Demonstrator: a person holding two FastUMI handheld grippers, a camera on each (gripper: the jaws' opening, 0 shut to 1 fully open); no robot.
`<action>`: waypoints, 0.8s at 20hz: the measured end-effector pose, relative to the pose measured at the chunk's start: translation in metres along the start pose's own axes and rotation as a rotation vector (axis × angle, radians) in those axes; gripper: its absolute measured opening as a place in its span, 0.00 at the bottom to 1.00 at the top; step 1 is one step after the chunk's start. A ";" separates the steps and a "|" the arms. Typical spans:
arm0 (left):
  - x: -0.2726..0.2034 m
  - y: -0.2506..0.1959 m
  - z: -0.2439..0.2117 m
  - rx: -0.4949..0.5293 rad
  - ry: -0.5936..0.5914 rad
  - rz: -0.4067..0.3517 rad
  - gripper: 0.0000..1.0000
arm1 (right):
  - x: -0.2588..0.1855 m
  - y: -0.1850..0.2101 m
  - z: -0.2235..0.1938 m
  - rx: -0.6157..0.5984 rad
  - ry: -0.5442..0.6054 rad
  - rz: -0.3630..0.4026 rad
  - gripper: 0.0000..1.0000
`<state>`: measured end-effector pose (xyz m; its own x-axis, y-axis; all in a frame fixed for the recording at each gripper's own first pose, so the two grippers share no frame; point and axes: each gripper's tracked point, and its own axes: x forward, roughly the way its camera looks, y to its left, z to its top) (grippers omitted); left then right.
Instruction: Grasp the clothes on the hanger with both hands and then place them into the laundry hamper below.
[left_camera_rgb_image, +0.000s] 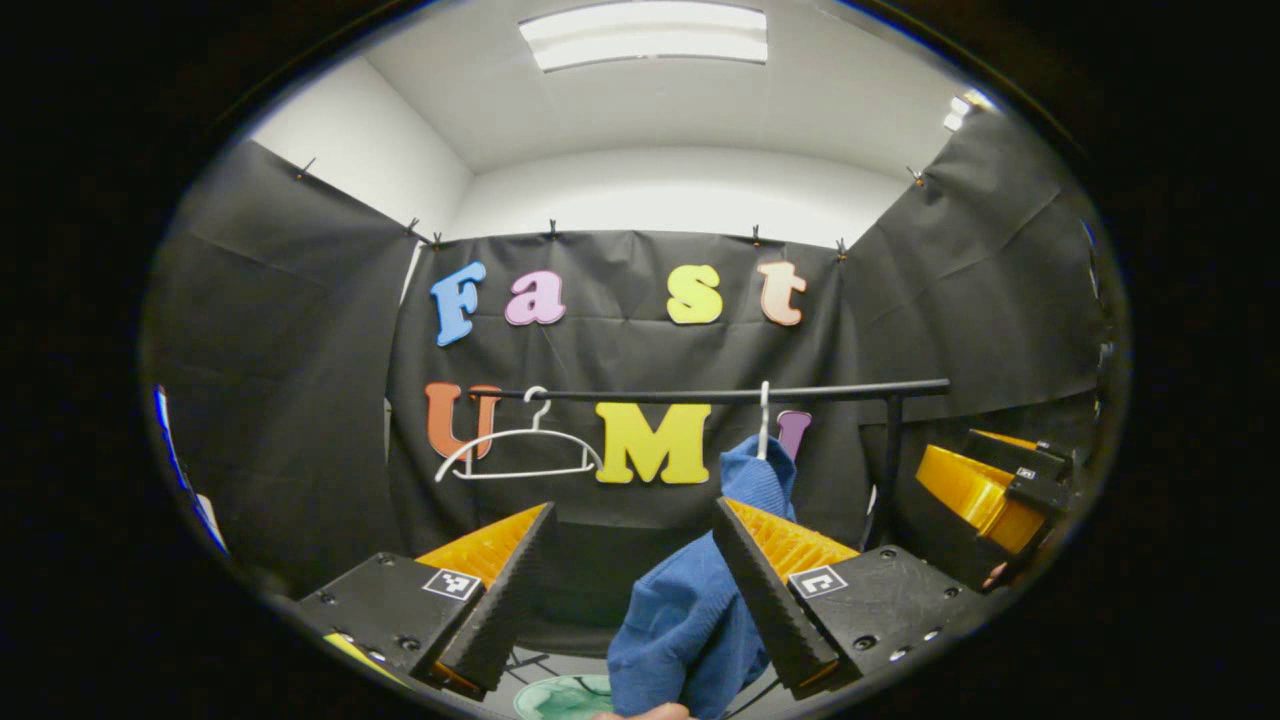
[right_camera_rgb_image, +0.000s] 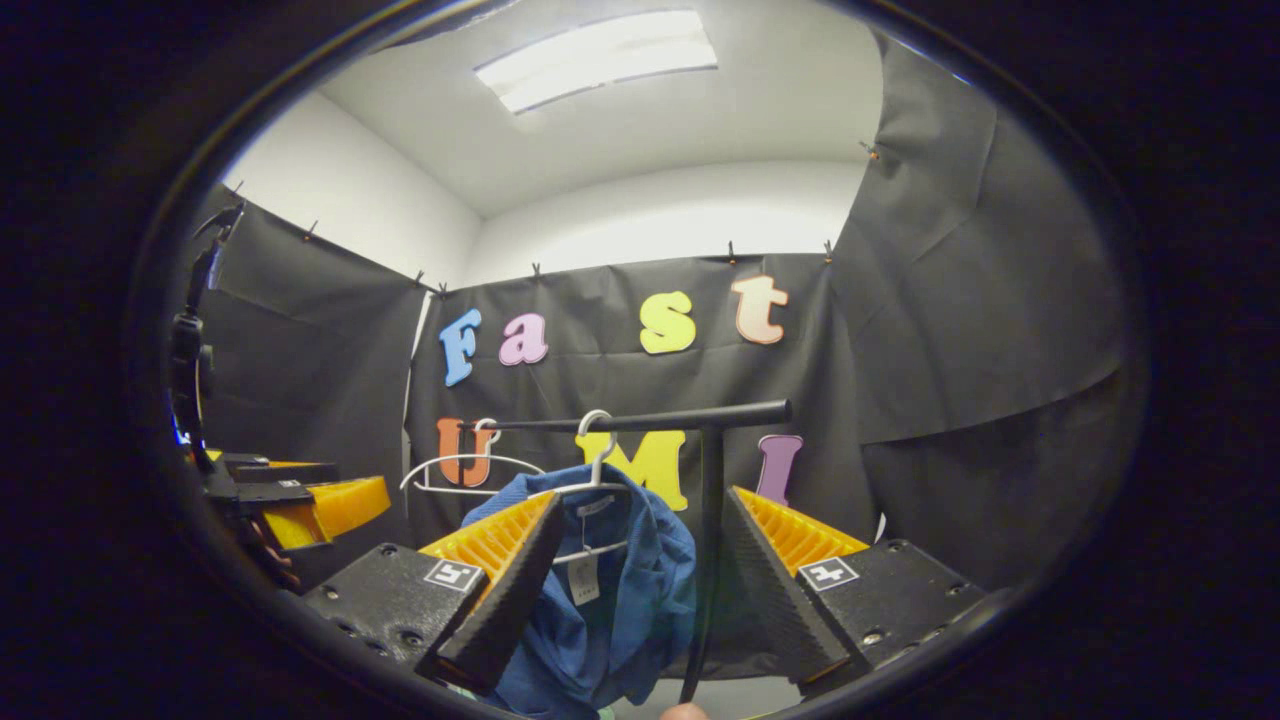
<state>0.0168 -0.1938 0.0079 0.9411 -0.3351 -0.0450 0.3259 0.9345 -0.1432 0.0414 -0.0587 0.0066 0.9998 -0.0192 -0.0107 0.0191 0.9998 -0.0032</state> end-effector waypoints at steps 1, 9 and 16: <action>0.003 -0.015 -0.001 -0.023 -0.001 -0.045 1.00 | 0.000 -0.004 -0.003 -0.005 -0.001 -0.020 0.99; 0.009 -0.116 -0.018 -0.068 0.066 -0.396 1.00 | -0.024 -0.032 0.002 -0.028 -0.026 -0.158 0.99; 0.032 -0.129 -0.071 -0.091 0.219 -0.506 1.00 | -0.030 -0.041 -0.013 -0.021 0.017 -0.214 0.98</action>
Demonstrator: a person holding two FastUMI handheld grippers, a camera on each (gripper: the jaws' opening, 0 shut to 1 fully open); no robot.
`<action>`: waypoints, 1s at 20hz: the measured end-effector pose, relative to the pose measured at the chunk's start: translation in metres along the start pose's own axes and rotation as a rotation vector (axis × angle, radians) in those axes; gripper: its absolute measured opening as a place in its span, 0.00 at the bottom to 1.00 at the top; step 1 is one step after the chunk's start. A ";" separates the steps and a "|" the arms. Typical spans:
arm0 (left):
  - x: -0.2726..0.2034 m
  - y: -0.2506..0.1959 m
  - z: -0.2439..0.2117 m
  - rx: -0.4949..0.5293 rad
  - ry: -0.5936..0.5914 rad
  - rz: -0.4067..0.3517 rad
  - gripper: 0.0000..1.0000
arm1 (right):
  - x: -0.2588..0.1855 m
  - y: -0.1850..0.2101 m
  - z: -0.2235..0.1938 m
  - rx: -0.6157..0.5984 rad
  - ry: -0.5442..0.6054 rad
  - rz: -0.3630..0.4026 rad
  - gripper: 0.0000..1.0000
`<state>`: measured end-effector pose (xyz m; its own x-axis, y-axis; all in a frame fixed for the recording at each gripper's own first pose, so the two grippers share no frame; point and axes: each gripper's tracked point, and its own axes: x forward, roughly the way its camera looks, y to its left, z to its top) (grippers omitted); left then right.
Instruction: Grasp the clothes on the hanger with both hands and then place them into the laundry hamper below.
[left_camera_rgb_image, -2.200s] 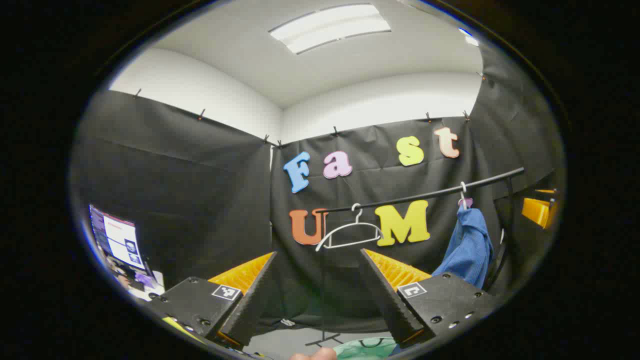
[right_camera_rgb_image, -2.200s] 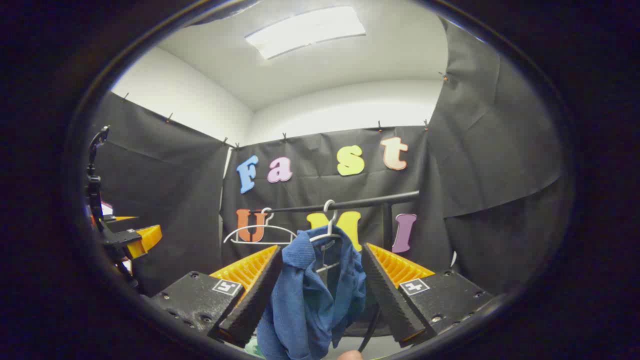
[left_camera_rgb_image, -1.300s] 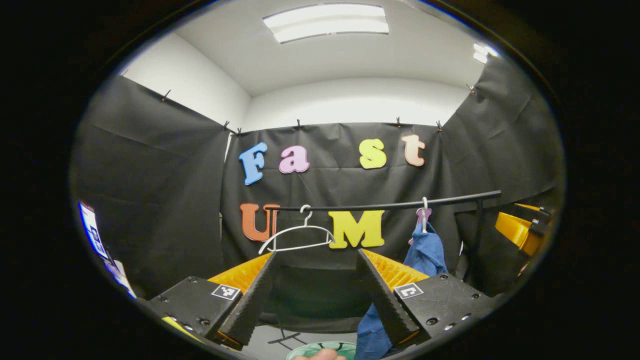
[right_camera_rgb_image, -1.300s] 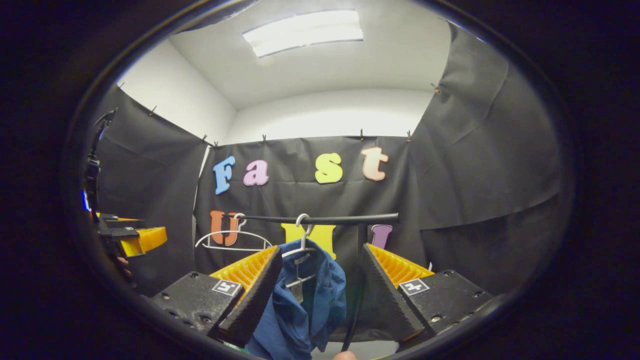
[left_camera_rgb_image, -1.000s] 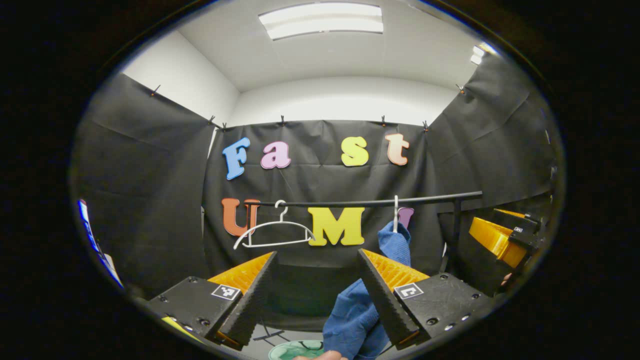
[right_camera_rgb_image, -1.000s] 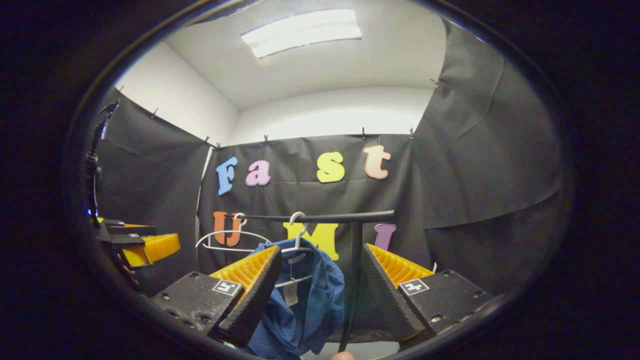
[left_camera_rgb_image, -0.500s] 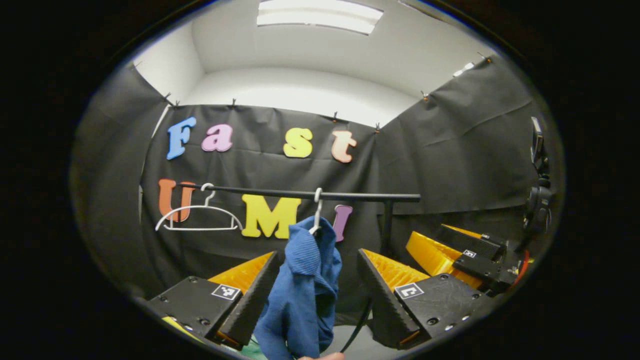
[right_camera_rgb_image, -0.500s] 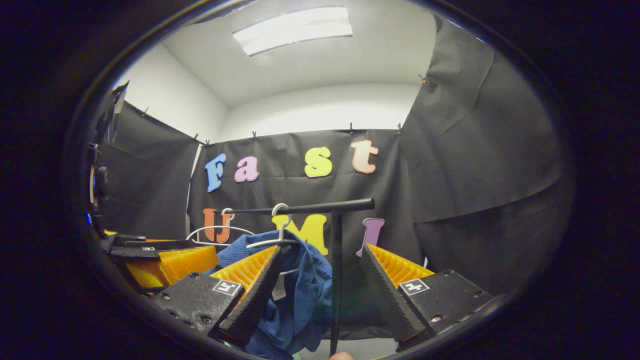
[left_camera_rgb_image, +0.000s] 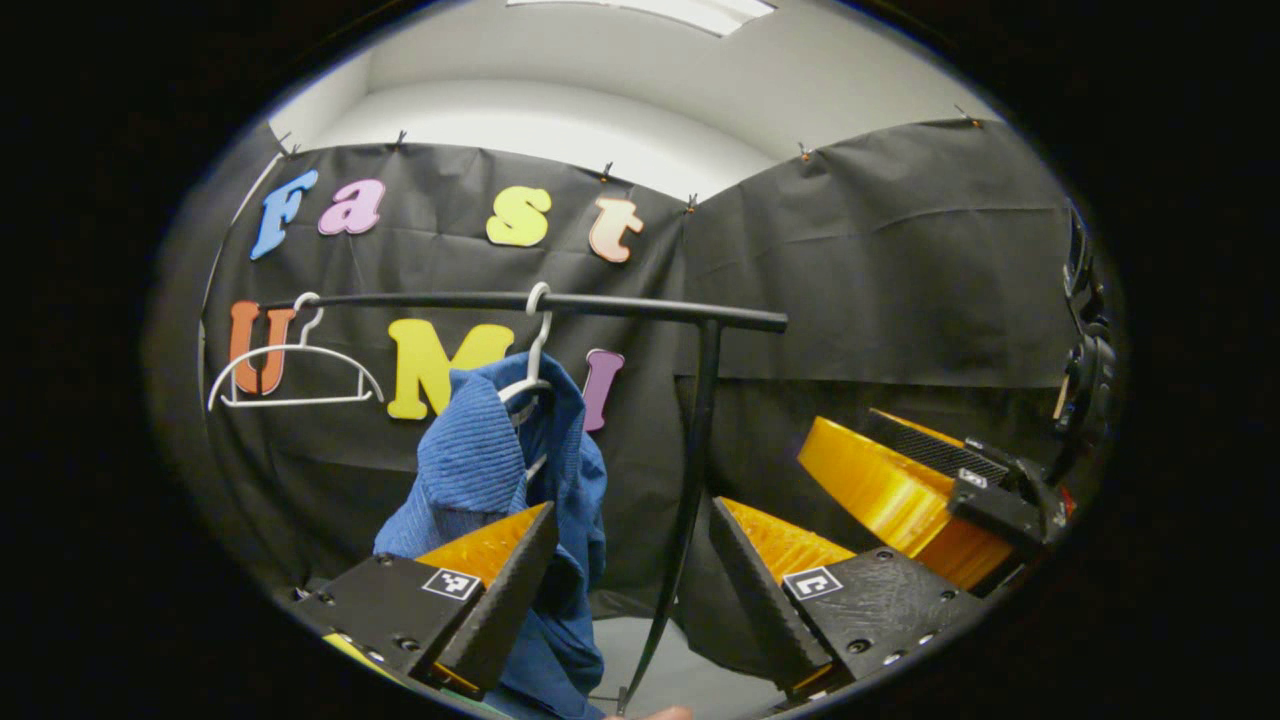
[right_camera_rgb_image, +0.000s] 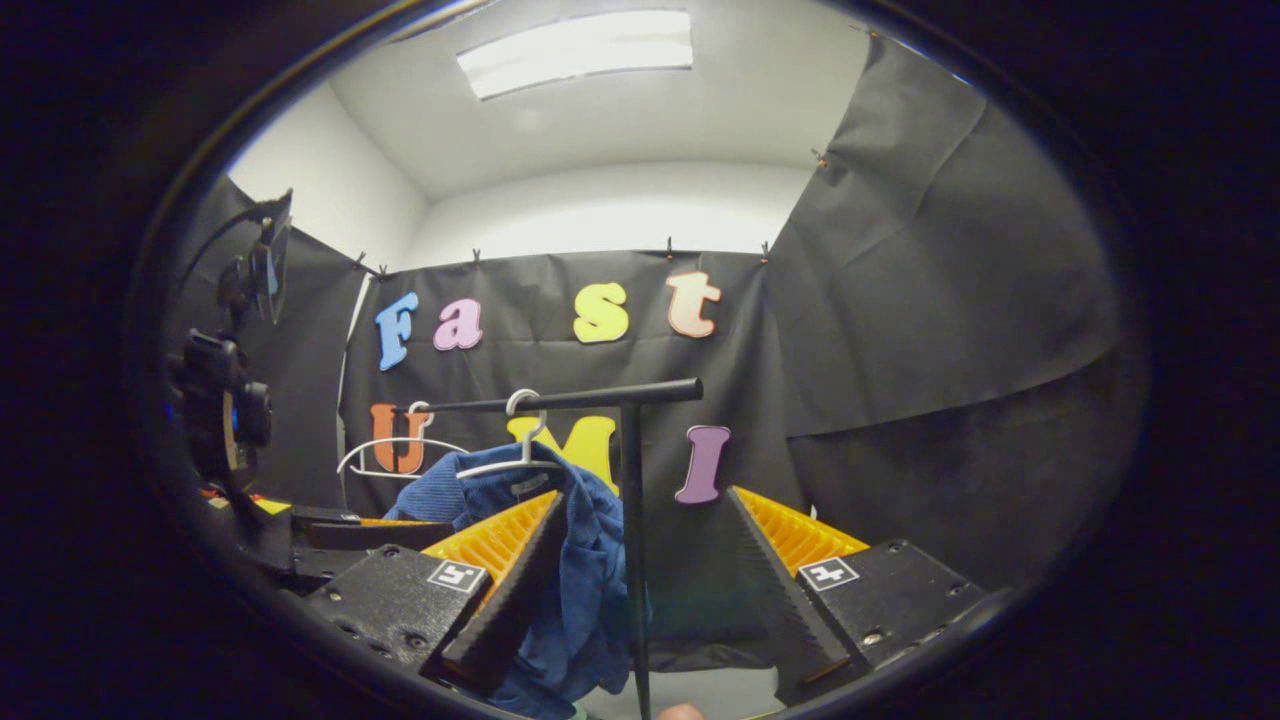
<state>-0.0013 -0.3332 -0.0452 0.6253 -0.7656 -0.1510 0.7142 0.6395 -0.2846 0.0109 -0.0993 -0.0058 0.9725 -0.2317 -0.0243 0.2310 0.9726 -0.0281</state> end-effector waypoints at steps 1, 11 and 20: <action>0.002 0.009 -0.005 -0.006 0.018 0.015 0.94 | -0.001 0.001 -0.003 -0.002 0.005 -0.002 0.98; 0.002 0.105 -0.025 -0.003 0.080 0.230 0.94 | 0.038 0.051 -0.034 -0.020 0.071 0.050 0.98; 0.032 0.186 -0.028 0.029 0.107 0.348 0.95 | 0.091 0.086 -0.091 -0.065 0.198 0.012 0.98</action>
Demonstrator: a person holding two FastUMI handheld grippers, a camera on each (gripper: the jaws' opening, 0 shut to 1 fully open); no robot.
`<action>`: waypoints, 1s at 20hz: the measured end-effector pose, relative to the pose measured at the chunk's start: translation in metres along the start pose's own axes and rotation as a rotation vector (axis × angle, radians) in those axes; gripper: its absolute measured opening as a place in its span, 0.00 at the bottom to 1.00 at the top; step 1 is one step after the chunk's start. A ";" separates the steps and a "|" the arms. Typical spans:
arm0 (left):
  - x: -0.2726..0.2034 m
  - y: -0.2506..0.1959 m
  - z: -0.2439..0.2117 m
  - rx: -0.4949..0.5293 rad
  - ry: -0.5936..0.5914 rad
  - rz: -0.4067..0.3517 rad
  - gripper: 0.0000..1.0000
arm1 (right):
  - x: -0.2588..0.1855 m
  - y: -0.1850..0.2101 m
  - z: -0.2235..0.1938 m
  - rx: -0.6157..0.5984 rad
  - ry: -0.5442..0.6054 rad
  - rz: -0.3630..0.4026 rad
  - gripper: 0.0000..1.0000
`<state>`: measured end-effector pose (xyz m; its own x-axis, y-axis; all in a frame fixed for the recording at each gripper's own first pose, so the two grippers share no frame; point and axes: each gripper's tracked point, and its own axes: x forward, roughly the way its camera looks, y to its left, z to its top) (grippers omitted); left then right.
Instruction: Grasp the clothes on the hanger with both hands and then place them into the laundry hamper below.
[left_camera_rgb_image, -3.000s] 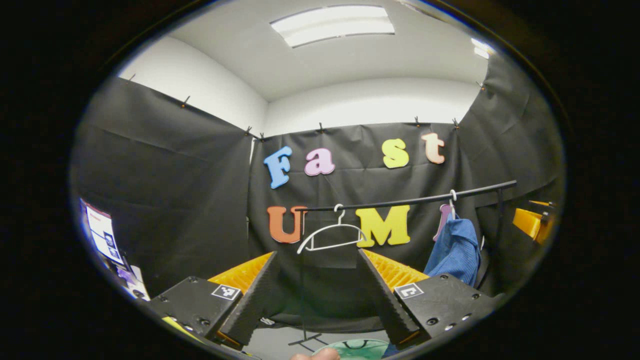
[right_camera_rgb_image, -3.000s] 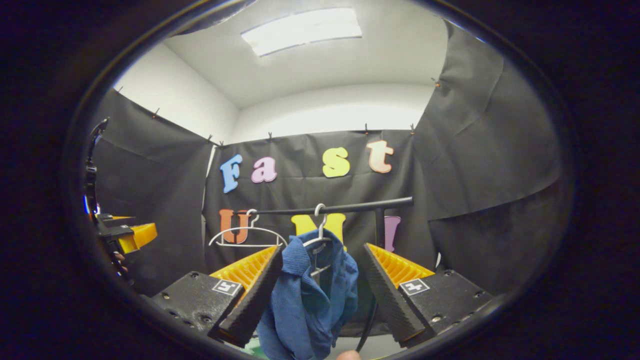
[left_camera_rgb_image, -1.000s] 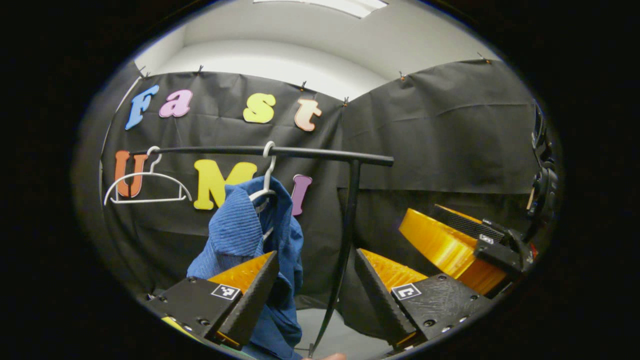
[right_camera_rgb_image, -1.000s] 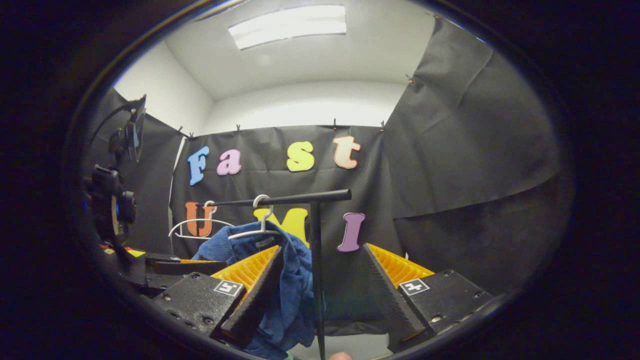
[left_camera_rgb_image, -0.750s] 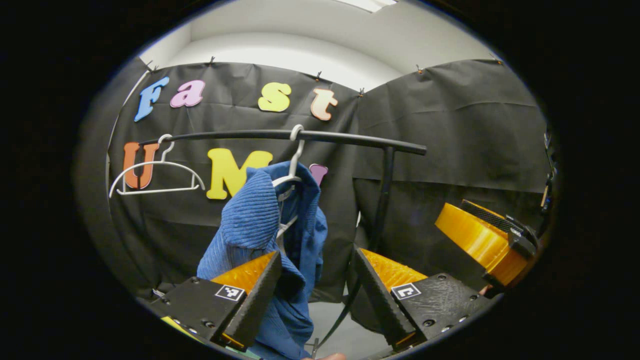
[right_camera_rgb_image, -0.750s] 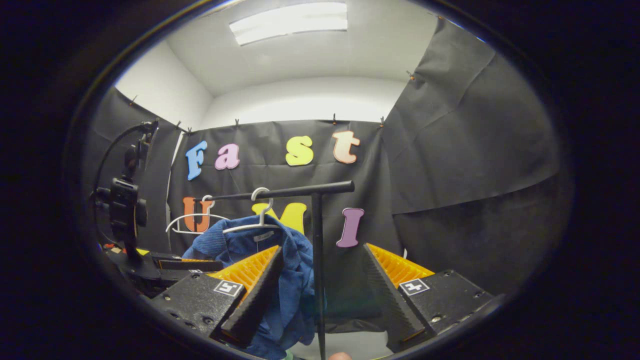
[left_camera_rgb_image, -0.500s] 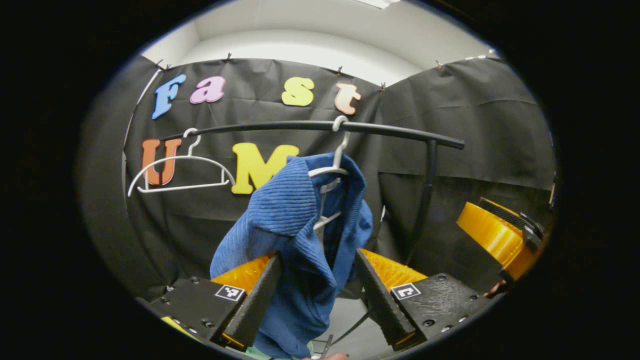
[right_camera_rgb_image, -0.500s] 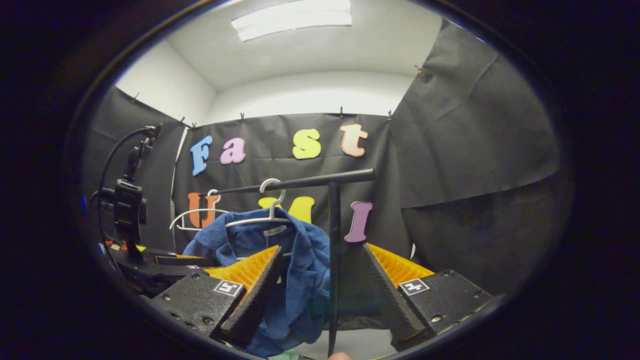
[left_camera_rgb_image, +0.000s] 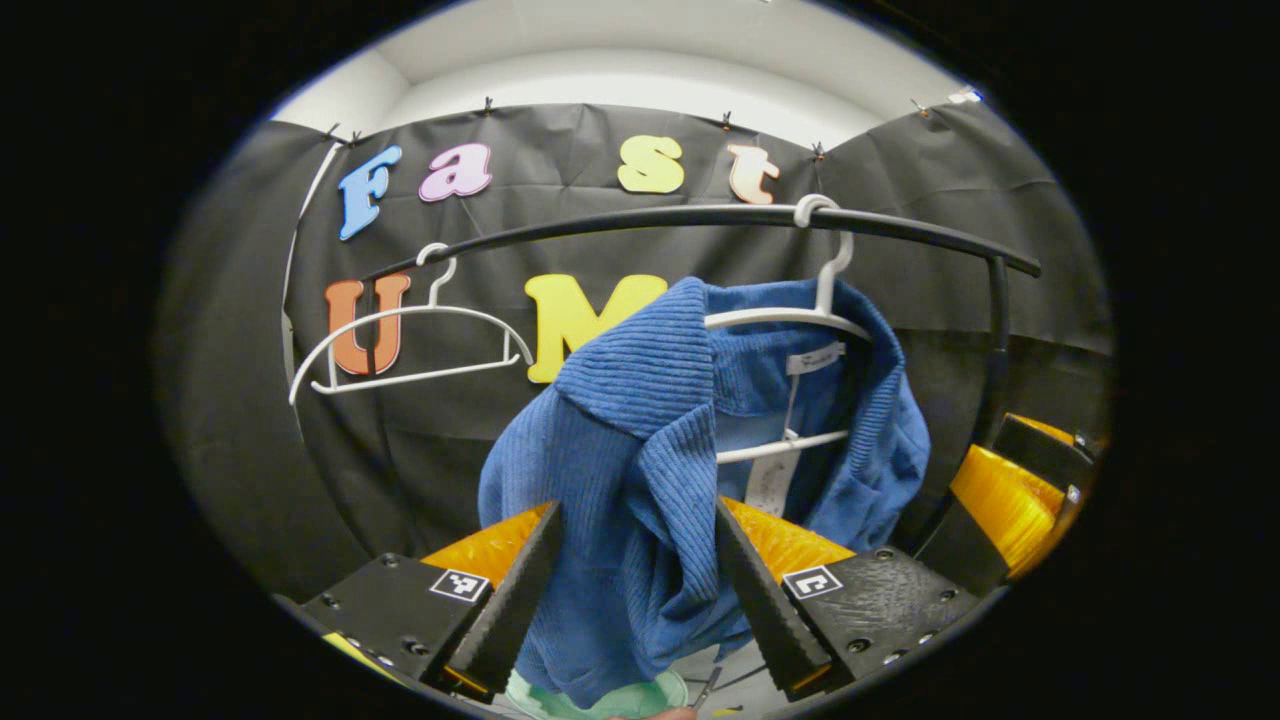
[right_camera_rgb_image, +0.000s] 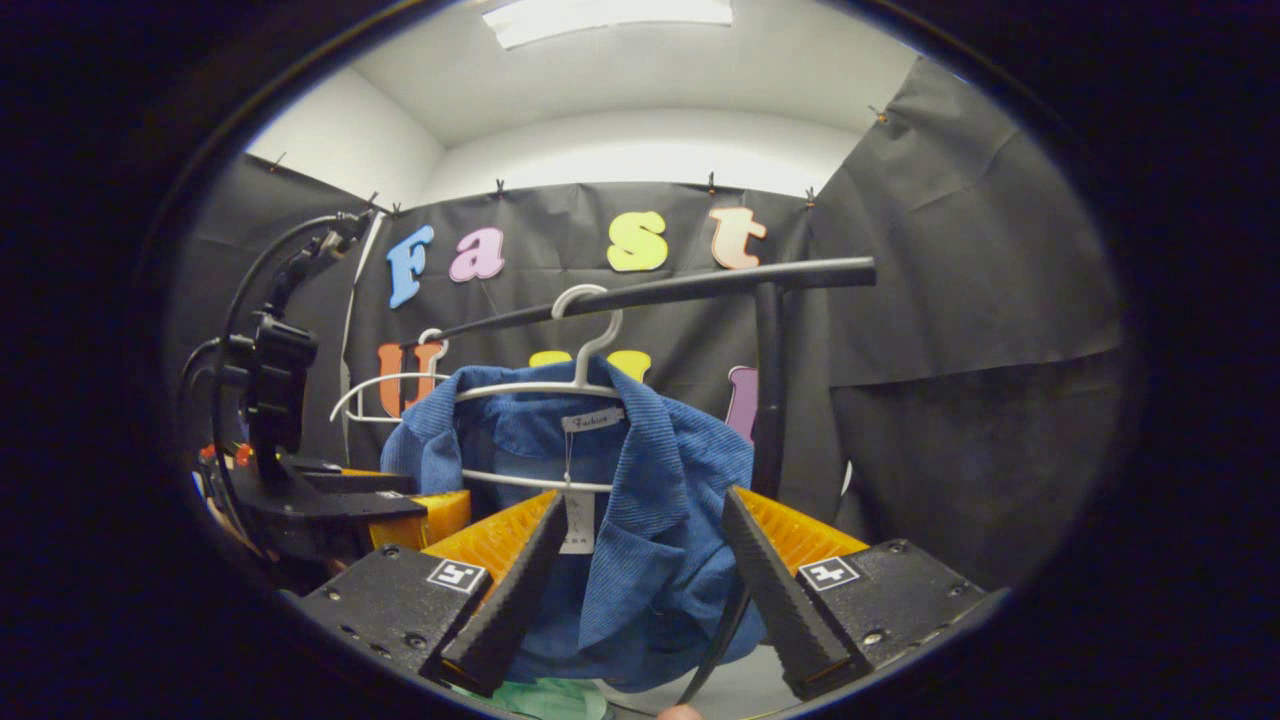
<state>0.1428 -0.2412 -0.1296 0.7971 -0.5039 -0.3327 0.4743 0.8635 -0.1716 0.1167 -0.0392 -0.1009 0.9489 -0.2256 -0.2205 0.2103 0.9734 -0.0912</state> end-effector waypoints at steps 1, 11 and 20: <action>0.004 0.003 0.001 0.000 0.003 -0.004 0.95 | 0.008 0.003 -0.007 -0.006 0.022 -0.024 0.99; 0.050 0.021 0.019 -0.020 -0.026 -0.040 0.92 | 0.084 0.022 -0.038 0.008 0.109 -0.261 0.99; 0.048 0.044 0.019 -0.001 -0.012 -0.006 0.30 | 0.122 -0.004 -0.046 0.069 0.116 -0.408 0.94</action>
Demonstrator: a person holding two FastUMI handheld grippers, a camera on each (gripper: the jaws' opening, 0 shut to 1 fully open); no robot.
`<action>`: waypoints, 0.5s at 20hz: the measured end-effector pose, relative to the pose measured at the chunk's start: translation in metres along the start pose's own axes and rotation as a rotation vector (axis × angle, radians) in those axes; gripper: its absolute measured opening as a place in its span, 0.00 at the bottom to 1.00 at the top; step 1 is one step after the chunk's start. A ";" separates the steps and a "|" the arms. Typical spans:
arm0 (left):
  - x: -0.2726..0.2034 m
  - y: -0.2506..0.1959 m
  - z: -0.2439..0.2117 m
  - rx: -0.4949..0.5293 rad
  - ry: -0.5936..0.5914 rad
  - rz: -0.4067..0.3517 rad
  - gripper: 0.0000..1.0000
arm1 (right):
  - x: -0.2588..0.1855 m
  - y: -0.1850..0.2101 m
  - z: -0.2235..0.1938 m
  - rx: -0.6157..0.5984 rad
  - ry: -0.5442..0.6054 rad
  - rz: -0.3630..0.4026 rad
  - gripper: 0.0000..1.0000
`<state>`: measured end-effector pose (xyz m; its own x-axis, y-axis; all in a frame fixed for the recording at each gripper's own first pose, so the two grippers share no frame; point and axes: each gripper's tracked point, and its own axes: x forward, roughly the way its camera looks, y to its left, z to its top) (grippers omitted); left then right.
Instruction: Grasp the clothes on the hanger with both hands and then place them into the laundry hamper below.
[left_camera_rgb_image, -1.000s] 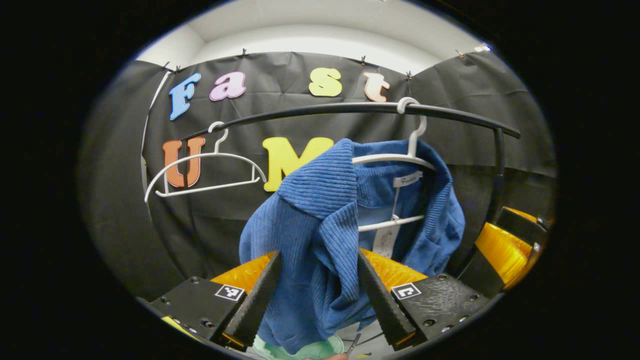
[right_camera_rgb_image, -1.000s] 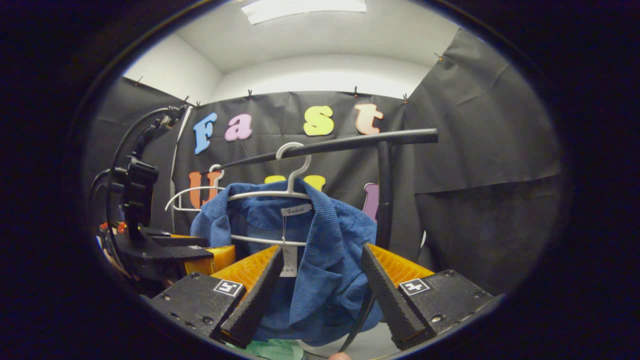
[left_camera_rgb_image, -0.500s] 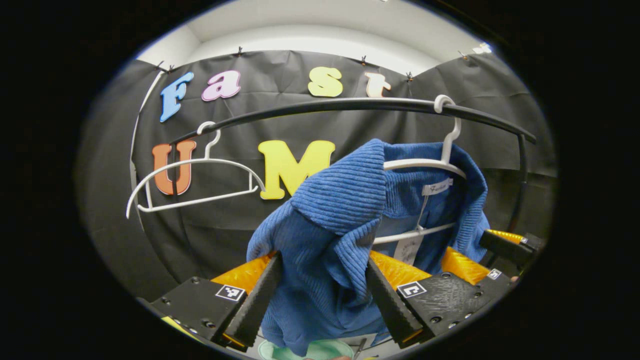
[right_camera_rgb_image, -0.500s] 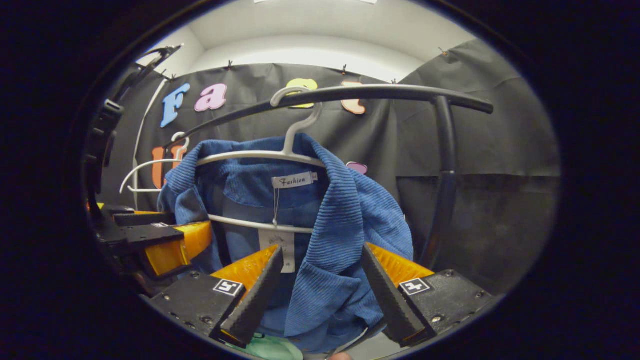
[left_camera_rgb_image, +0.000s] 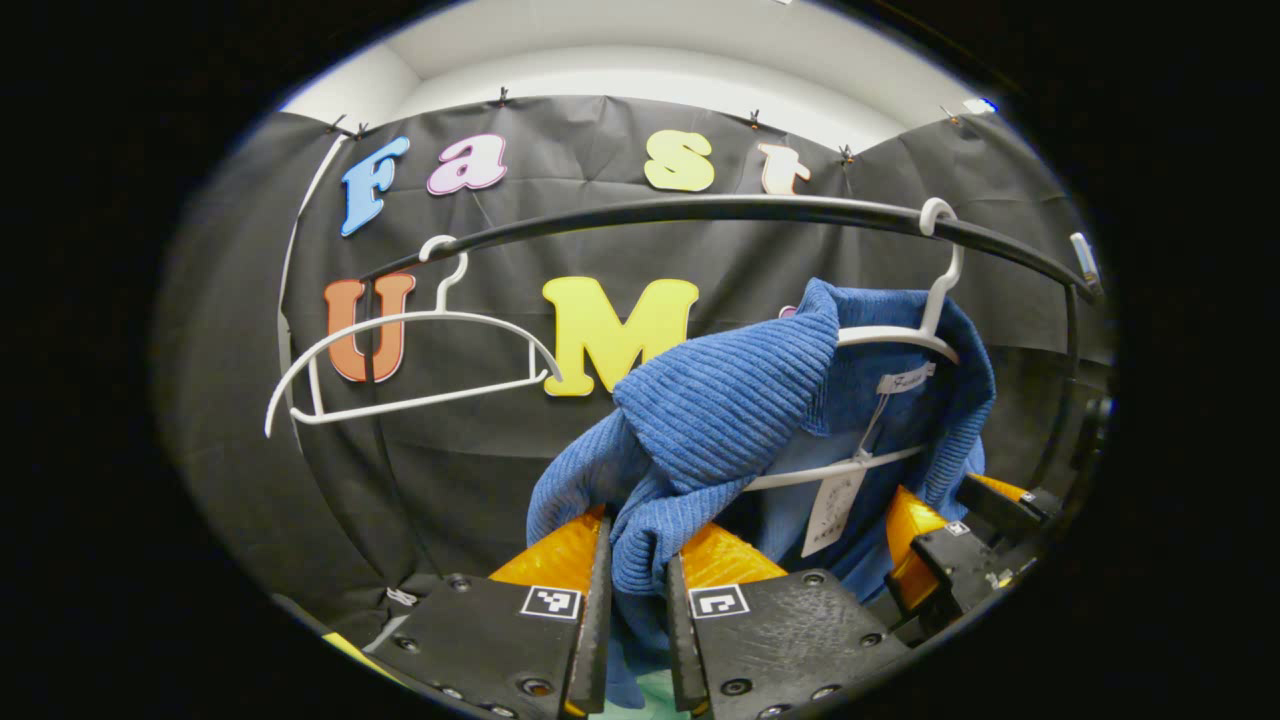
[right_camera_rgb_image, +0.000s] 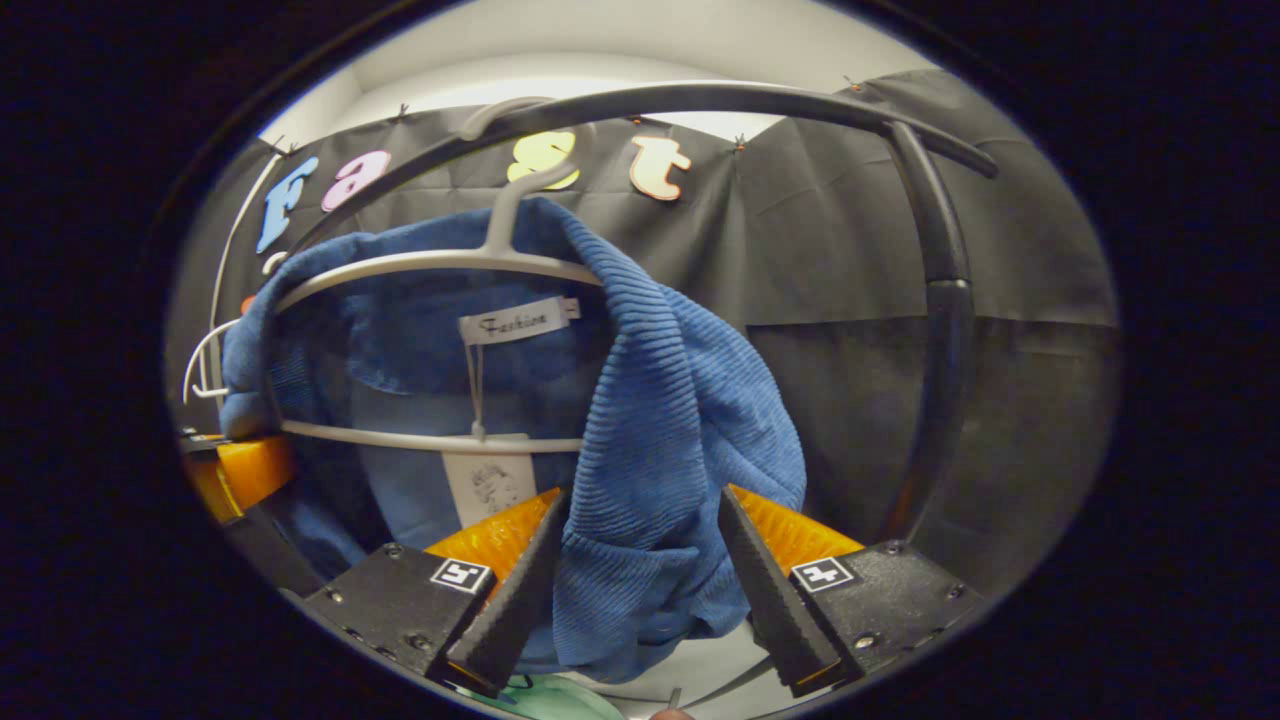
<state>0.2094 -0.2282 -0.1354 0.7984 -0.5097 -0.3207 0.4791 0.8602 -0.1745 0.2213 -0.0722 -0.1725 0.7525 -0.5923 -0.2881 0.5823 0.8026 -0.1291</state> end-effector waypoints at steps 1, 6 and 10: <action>-0.003 0.000 0.003 0.003 -0.005 -0.012 0.30 | -0.004 -0.002 -0.001 0.007 -0.004 -0.018 0.90; -0.029 0.014 0.024 0.012 -0.045 -0.026 0.07 | -0.003 -0.017 -0.005 0.036 0.019 -0.055 0.63; -0.051 0.032 0.050 0.044 -0.074 -0.030 0.11 | -0.009 -0.024 -0.002 0.026 0.044 0.010 0.28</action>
<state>0.2018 -0.1753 -0.0783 0.8072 -0.5365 -0.2463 0.5175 0.8438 -0.1420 0.1996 -0.0862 -0.1688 0.7447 -0.5797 -0.3308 0.5828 0.8063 -0.1010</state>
